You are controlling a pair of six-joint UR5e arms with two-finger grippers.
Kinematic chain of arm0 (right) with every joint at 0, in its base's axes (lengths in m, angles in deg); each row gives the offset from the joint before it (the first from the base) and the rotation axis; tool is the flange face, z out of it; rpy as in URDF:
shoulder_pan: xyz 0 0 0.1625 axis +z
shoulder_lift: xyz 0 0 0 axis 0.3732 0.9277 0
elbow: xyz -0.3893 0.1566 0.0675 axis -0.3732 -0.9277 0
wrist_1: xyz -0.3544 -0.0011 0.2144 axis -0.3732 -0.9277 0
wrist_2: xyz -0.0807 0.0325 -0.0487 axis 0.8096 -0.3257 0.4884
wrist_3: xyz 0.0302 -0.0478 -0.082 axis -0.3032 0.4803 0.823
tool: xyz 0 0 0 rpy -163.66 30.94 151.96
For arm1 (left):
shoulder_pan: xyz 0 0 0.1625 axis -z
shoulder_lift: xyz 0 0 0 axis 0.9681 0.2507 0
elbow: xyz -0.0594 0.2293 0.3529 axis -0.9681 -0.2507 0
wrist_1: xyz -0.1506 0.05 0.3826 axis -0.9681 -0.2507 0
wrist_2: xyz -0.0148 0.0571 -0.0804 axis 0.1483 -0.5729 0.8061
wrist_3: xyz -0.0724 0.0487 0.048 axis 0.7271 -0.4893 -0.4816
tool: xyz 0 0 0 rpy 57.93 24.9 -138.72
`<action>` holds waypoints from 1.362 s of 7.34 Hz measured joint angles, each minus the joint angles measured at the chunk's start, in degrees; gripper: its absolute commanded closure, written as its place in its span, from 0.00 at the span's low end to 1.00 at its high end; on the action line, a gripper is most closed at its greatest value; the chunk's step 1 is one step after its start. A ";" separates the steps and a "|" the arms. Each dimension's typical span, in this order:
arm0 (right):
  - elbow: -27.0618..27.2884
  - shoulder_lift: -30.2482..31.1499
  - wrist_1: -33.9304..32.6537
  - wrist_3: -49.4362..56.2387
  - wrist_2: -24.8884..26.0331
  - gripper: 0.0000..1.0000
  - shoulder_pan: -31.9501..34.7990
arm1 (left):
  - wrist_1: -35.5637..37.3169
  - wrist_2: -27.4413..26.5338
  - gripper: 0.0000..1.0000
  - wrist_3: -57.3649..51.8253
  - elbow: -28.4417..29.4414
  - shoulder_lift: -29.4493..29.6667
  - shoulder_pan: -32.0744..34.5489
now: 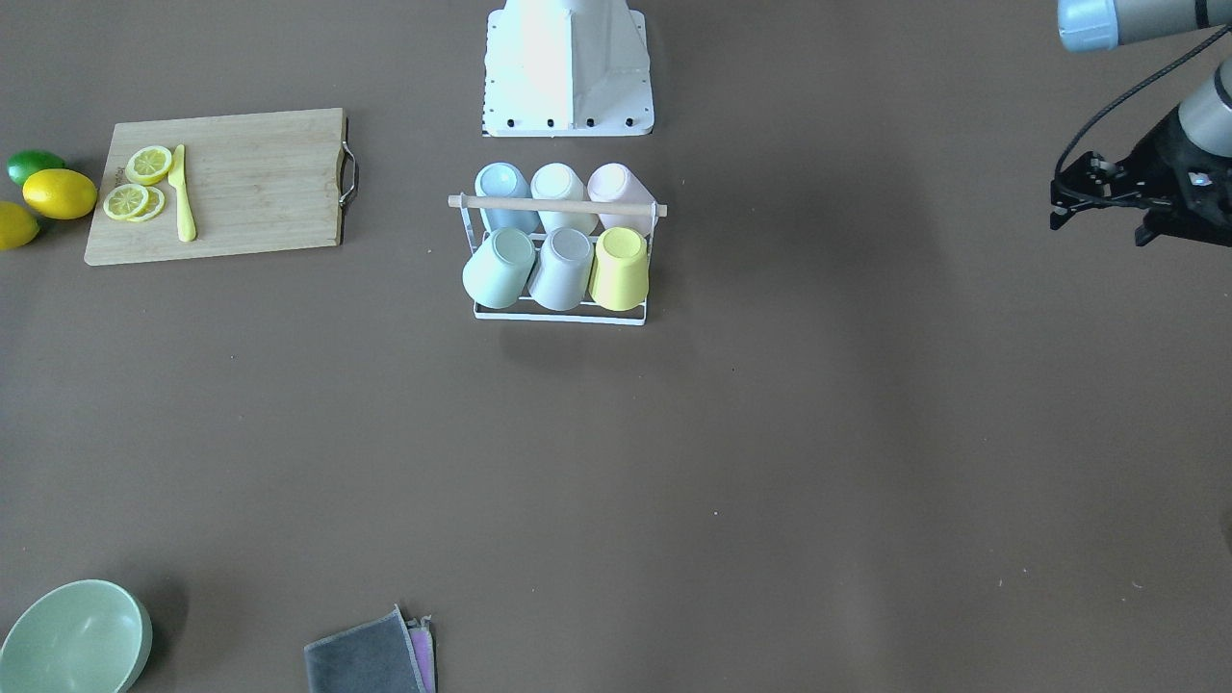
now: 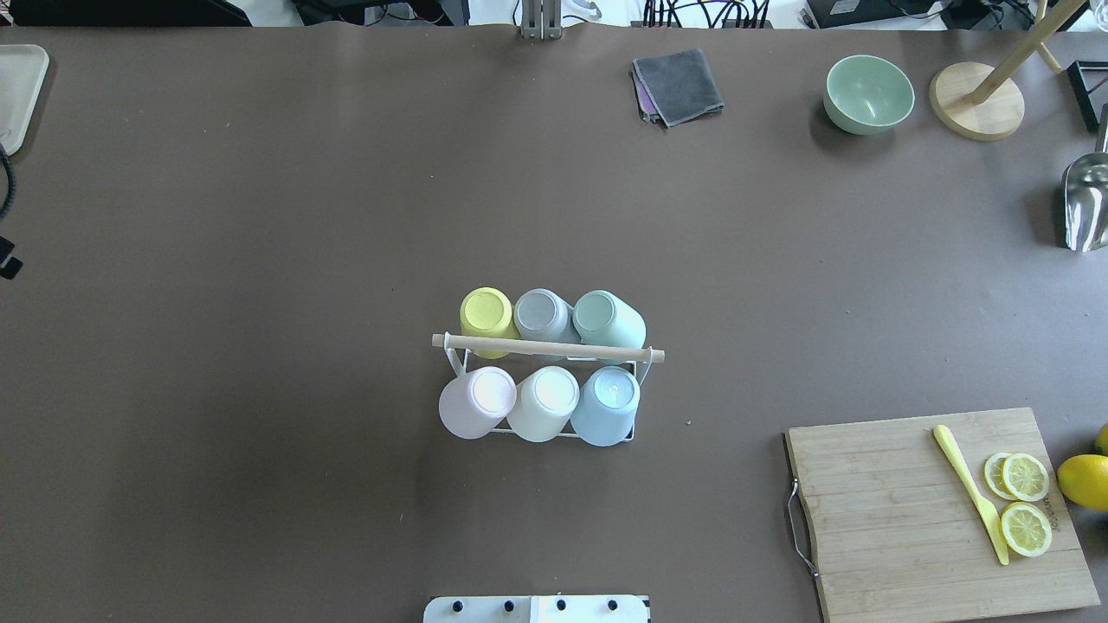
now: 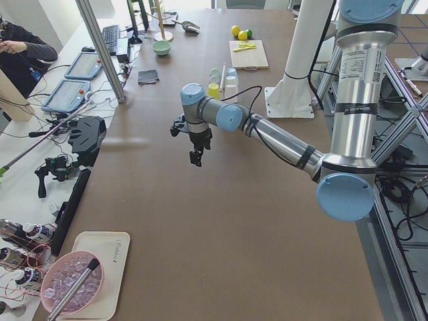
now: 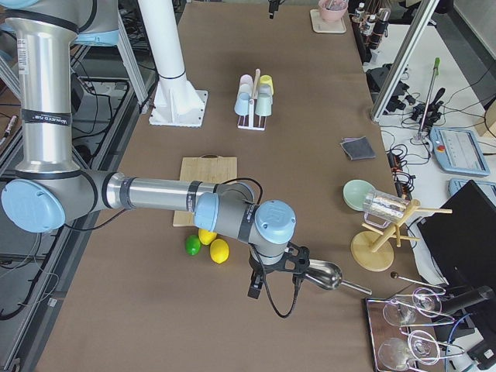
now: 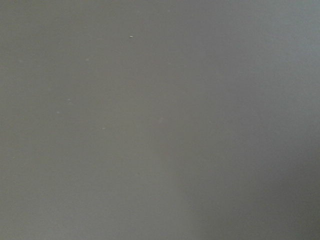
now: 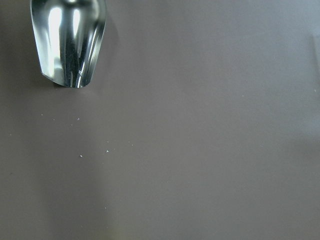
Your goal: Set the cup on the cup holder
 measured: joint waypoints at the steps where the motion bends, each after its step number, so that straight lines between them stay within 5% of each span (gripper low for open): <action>1: 0.18 0.05 0.05 0.07 0.71 0.00 0.29 | 0.00 -0.13 0.01 -0.01 1.84 -0.02 3.15; 7: 0.34 0.47 3.41 3.86 -1.97 0.00 0.34 | -8.78 -0.47 0.01 -8.02 19.75 -2.67 20.86; 10: 0.19 0.51 3.52 4.06 -3.28 0.00 0.34 | -9.72 -0.25 0.01 -8.79 18.27 -4.82 22.67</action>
